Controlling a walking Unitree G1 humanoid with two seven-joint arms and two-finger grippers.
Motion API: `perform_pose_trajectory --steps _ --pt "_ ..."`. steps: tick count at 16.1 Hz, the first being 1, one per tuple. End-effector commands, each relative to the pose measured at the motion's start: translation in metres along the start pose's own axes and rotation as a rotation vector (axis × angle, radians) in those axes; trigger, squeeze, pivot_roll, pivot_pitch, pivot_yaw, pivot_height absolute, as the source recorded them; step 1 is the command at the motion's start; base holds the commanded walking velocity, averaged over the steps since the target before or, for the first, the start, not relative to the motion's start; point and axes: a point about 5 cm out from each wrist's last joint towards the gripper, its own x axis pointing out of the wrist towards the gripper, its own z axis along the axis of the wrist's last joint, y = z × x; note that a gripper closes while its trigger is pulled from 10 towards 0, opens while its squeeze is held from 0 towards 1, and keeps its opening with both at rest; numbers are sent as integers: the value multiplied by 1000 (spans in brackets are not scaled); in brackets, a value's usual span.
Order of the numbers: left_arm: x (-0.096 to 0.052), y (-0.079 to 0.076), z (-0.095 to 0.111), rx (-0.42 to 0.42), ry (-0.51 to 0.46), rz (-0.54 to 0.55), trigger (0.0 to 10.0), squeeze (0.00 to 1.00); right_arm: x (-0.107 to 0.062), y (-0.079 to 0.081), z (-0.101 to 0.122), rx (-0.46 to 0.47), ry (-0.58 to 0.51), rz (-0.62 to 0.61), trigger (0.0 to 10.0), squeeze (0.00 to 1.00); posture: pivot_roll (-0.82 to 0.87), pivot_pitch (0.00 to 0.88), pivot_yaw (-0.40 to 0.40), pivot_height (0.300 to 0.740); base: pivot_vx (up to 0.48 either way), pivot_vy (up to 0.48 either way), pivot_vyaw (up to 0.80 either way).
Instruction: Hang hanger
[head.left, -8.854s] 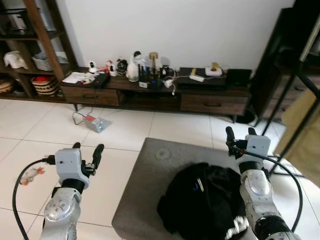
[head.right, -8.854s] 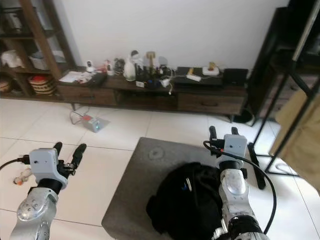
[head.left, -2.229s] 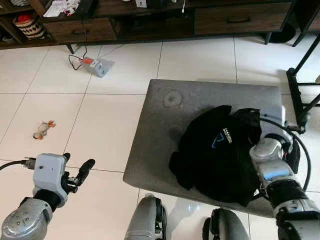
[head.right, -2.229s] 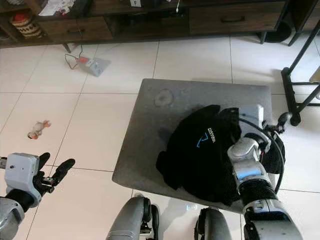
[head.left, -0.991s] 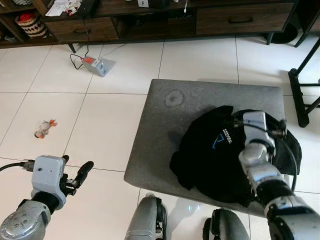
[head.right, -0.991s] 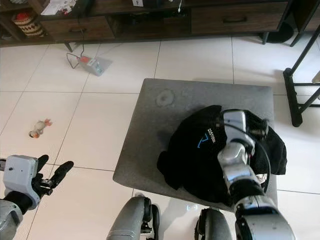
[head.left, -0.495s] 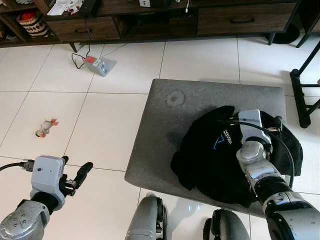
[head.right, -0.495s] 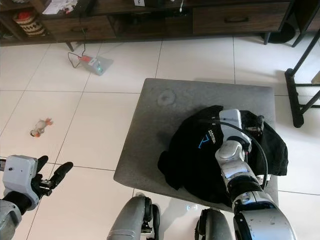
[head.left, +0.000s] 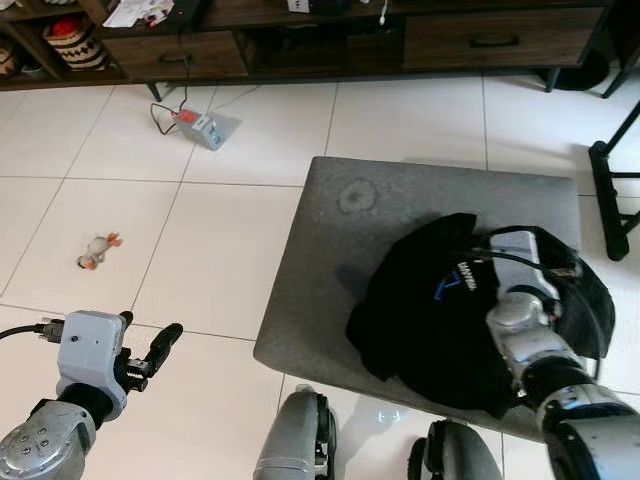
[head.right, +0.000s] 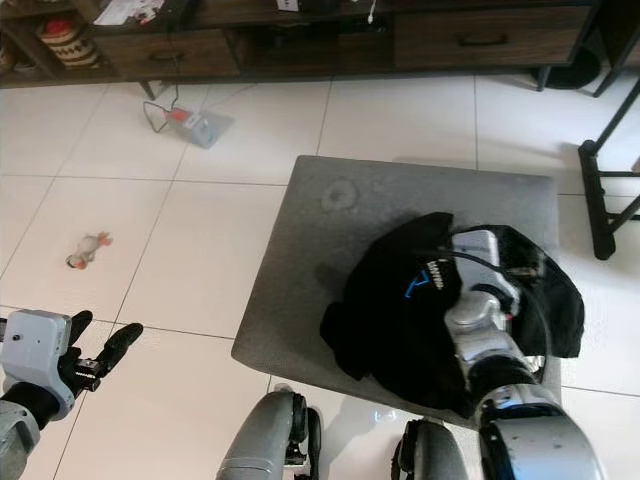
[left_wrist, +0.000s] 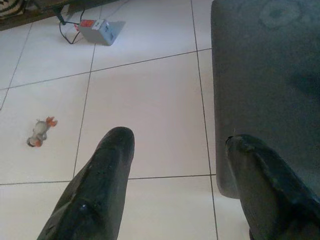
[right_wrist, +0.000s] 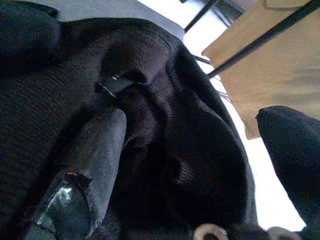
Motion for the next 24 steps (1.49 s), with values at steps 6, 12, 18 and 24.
perform_pose_trajectory --steps 6,12,18,24 --pt "-6 5 -7 0 50 7 10000 0 7 -24 -51 54 204 -48 10000 0 240 423 228 653 0 0 0" --pt "-5 6 -6 8 49 5 10000 0 -12 17 -42 118 136 192 10000 0 248 421 232 653 0 0 0" --pt "-4 8 -5 8 44 13 10000 0 -24 33 -20 21 -75 198 10000 0 252 416 229 653 0 0 0" --pt "-2 8 -5 4 38 13 10000 0 -39 16 18 94 -417 -4 10000 0 242 407 223 653 0 0 0"
